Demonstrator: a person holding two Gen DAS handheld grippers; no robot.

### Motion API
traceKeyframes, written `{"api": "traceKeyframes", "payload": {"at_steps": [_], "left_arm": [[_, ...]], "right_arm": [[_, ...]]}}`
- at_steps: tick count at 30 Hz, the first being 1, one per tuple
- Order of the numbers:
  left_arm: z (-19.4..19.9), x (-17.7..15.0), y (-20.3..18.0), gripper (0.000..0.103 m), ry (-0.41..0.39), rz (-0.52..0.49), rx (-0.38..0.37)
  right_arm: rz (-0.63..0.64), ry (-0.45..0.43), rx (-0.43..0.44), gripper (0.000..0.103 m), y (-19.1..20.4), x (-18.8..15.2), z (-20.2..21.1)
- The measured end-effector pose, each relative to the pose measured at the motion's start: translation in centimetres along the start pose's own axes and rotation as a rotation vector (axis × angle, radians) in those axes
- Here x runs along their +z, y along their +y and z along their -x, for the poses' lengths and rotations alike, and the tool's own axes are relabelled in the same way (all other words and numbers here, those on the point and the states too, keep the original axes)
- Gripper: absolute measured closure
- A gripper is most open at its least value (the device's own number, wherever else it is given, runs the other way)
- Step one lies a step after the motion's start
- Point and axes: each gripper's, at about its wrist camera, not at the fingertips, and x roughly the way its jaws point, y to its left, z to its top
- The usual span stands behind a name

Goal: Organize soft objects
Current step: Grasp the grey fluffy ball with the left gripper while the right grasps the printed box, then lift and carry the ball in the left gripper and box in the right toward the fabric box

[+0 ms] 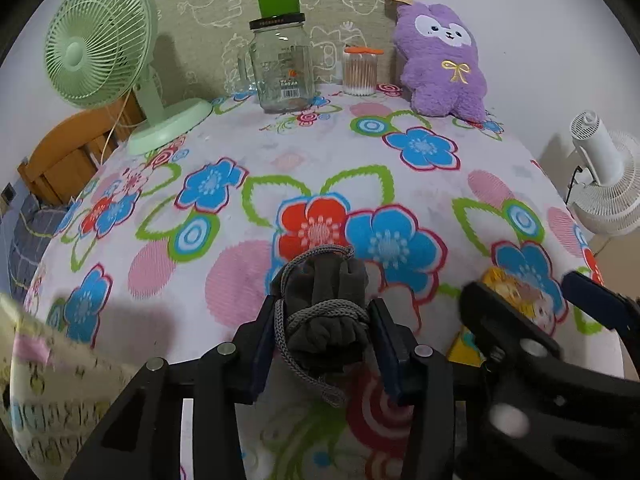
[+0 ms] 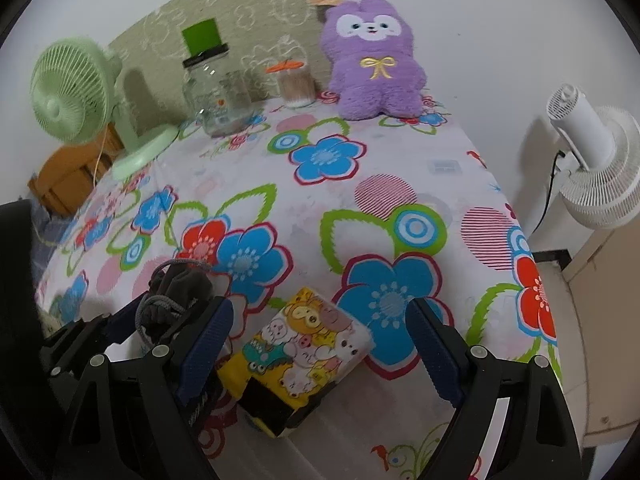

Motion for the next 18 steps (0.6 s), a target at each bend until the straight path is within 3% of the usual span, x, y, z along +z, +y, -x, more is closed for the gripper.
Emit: {"api": "traceKeyframes", "payload": {"at_steps": [9,18], "left_arm": [[1.1,-1.6,0.4,0.058,0.014,-0.018,0.000],[1.4,-2.5,0.5,0.058,0.025,-0.042,-0.024]], "right_arm": [[0.062,0.040,-0.014,0.014,1.7,-1.1,-0.7],[0.071,0.067,-0.013,0.036,2.2,-1.8,-1.1]]}}
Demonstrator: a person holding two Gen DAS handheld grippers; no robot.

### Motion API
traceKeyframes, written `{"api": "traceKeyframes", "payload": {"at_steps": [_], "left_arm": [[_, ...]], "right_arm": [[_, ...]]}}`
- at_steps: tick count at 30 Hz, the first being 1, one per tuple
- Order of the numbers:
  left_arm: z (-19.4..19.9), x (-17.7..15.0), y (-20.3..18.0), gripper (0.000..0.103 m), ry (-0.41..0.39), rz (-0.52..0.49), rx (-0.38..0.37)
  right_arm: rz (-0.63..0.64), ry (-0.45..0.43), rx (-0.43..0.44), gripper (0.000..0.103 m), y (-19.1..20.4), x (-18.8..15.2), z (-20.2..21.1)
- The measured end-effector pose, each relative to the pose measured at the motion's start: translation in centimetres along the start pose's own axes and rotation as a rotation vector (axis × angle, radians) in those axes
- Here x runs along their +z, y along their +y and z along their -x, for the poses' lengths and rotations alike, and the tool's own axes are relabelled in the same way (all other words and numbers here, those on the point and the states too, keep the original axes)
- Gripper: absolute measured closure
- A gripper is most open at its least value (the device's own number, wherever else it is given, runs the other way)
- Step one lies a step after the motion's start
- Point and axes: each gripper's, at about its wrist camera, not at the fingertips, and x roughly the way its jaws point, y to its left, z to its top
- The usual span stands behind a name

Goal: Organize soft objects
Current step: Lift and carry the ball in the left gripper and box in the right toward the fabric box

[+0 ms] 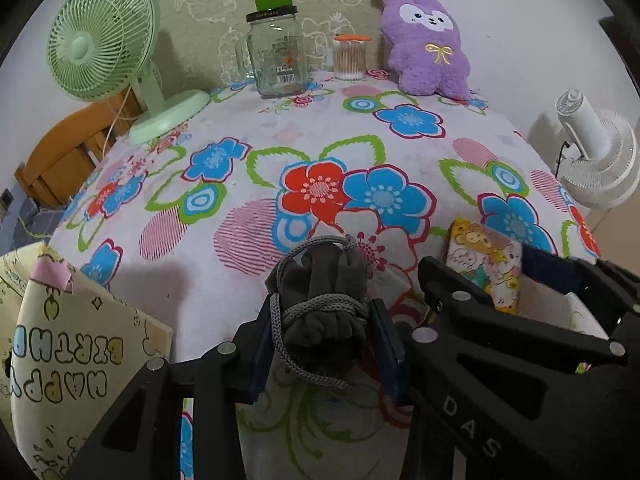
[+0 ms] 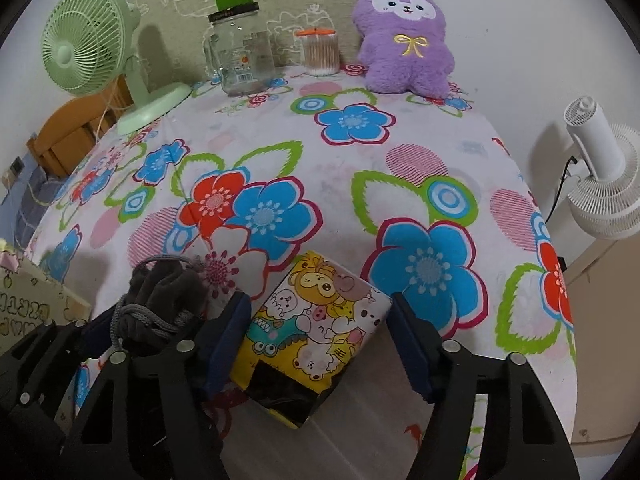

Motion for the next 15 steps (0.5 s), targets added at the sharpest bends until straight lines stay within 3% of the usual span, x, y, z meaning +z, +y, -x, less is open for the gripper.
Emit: {"api": "traceKeyframes", "payload": {"at_steps": [7,15], "left_arm": [[1.2,-1.0,0.3,0.059,0.013,0.012,-0.037],[4.0,-2.1,0.3,0.060,-0.030,-0.006,-0.054]], "right_arm": [[-0.023,0.001,0.013,0.045,0.5,-1.2,1.4],[-0.042,-0.039,-0.006,0.046,1.0,-2.6,4.4]]}}
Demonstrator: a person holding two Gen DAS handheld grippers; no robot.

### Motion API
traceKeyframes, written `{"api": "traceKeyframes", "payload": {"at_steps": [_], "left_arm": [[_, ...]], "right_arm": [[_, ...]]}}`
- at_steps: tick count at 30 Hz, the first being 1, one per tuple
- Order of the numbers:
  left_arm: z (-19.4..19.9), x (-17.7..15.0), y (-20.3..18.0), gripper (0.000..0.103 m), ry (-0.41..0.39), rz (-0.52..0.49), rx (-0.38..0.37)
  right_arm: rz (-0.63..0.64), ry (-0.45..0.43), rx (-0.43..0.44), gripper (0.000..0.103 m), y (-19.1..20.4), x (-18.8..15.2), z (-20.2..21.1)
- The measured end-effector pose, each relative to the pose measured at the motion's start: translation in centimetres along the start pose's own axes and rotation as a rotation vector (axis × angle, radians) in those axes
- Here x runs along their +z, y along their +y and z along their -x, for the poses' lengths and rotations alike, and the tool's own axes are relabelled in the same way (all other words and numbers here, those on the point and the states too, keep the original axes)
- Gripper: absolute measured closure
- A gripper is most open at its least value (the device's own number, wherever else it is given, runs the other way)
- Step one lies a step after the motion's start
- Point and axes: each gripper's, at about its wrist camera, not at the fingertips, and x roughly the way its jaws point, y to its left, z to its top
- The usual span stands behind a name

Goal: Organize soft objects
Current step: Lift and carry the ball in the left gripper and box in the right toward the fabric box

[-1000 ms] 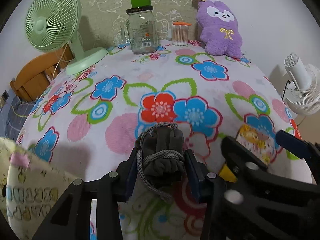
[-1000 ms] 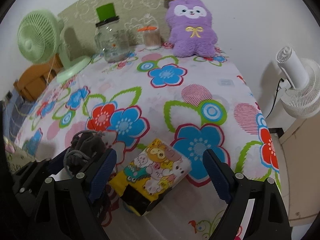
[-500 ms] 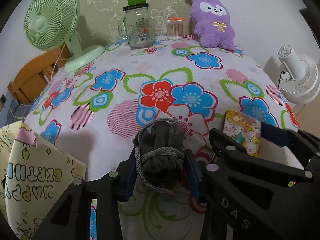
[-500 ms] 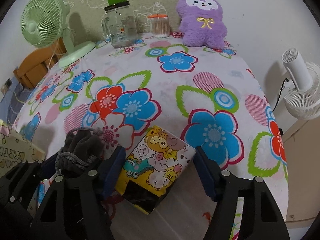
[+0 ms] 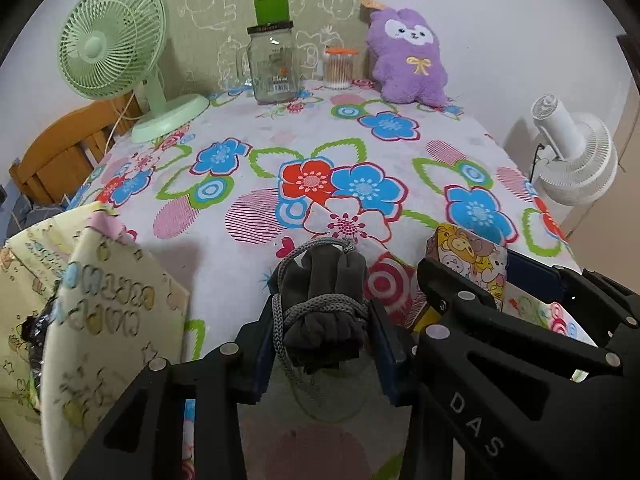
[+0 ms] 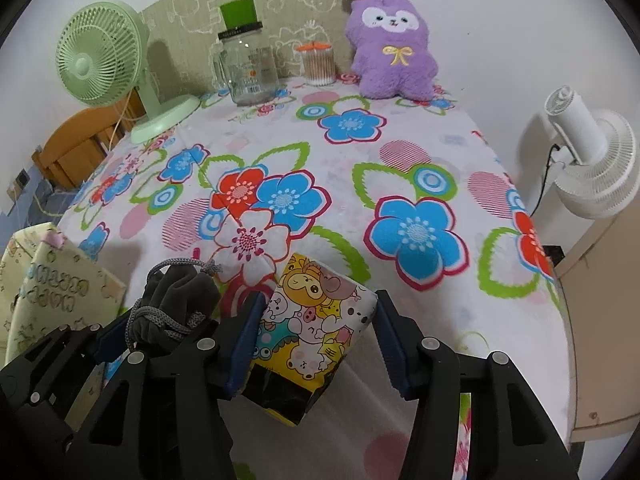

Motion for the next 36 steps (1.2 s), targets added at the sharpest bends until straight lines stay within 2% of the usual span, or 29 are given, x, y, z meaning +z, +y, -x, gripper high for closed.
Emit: {"api": "traceKeyframes", "payload": {"at_steps": [36], "left_arm": [[12.8,-3.6,1.1,0.060,-0.206,-0.108,-0.063]], "right_arm": [[-0.016,-0.221,-0.091,0.046,3.4,-4.8,14.7]]}}
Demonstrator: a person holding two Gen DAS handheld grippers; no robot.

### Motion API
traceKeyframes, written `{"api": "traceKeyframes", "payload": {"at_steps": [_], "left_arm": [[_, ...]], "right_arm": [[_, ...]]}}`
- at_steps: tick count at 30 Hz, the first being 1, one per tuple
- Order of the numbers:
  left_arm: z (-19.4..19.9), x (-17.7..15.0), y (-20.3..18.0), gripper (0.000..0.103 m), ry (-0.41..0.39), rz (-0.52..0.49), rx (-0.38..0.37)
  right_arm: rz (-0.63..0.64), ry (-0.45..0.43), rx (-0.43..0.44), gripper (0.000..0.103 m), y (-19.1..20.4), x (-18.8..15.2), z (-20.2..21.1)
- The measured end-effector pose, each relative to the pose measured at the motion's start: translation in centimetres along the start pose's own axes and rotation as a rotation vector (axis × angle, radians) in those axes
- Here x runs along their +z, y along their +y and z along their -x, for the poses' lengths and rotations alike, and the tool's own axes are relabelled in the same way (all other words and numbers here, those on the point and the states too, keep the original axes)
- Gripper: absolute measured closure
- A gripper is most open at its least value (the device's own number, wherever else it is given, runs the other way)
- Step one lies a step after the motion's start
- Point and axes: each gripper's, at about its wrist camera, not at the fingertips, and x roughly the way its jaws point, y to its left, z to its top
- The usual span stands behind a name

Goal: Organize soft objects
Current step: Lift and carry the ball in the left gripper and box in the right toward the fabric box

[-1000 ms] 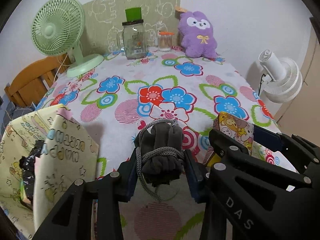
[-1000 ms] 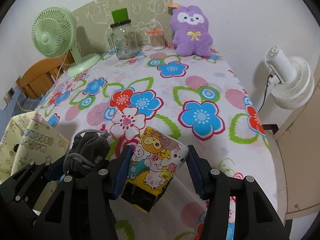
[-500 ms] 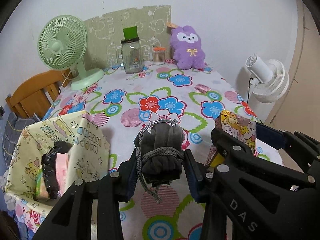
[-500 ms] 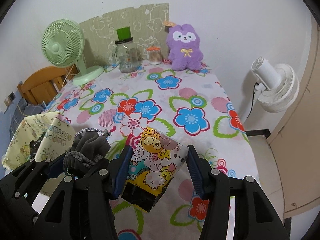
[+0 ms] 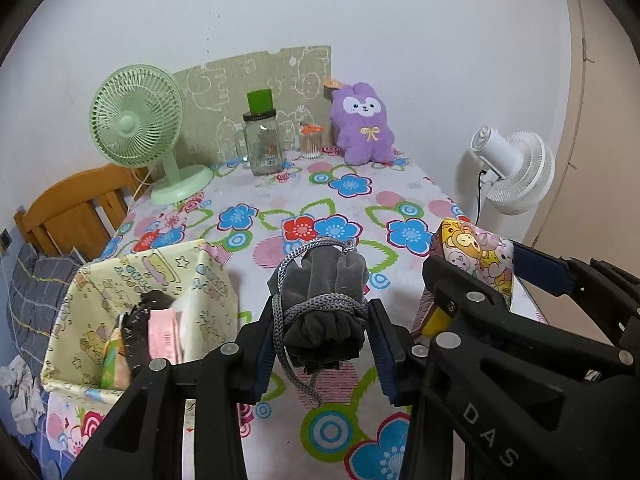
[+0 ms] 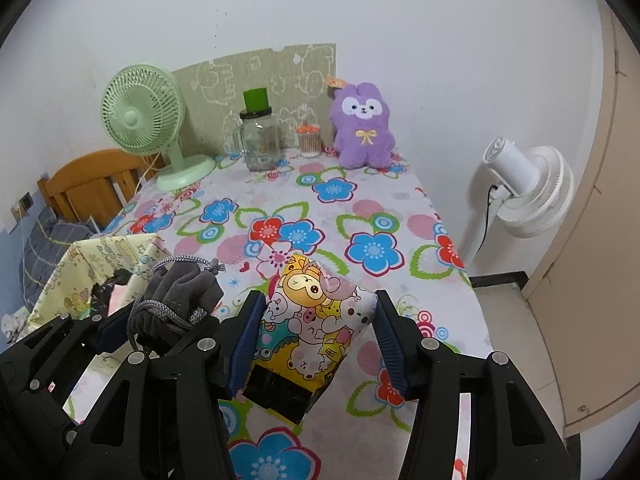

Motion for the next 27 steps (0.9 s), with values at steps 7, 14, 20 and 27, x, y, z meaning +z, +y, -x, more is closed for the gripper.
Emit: {"api": "traceKeyframes", "payload": {"at_steps": [7,14,20,27], "left_arm": [[2.3,-0.6,0.6,0.060,-0.022,-0.027,-0.001],[3.8,-0.7,1.9,0.060,-0.052,-0.031,-0.007],[4.3,-0.7,3.5,0.060,-0.067,-0.032,0.000],[4.4,-0.6,5.4,0.060,-0.080,-0.037,0.014]], "right_arm": [[0.005,-0.025,0.000,0.046,1.1,-0.5,2.4],[0.010,-0.051,0.008,0.046,2.5,-0.5,3.9],[0.026,-0.064,0.016,0.046,4.1,-0.2,4.4],[0.046,-0.071,0.044,0.046,6.6,0.3,4.1]]}}
